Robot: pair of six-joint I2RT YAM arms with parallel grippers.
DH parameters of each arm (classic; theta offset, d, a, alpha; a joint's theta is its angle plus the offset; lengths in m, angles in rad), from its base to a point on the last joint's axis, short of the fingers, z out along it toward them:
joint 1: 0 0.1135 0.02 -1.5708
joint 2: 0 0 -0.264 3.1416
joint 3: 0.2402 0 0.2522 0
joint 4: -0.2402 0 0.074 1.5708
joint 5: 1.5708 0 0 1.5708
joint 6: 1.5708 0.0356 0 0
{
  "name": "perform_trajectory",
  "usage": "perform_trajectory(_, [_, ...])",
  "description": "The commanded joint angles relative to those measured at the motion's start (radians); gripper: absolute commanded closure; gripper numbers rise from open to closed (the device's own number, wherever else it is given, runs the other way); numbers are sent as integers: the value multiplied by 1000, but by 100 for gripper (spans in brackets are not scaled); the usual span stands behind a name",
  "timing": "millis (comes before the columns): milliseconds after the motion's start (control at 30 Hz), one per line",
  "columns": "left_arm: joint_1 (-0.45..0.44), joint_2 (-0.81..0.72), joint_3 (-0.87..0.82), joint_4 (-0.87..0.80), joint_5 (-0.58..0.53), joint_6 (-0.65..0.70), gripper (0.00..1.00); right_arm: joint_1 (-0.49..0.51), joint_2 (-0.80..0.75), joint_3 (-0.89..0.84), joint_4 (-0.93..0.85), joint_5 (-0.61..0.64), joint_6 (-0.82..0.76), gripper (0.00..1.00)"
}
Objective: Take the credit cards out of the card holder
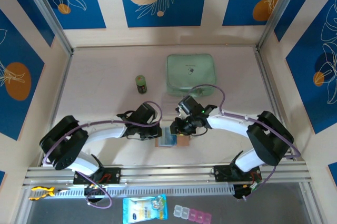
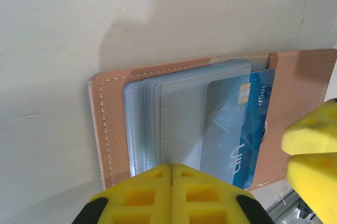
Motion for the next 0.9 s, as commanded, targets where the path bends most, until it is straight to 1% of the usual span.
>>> perform_trajectory(0, [-10, -26, 34, -45, 11, 25, 97, -14, -40, -25, 11, -33, 13, 72])
perform_trajectory(100, [-21, -19, 51, -44, 18, 21, 97, -27, -46, -44, 28, -59, 23, 72])
perform_trajectory(233, [-34, -3, 71, -43, 22, 22, 97, -42, -47, -74, 71, -95, 32, 69])
perform_trajectory(367, [-42, 25, 78, -31, 33, 22, 97, -60, -38, -105, 123, -132, 44, 69])
perform_trajectory(700, [-45, 78, 57, 11, 51, 21, 97, -98, -2, -141, 164, -165, 45, 69])
perform_trajectory(867, [-45, 74, 47, -21, 30, 20, 98, -121, 18, -168, 207, -193, 45, 69])
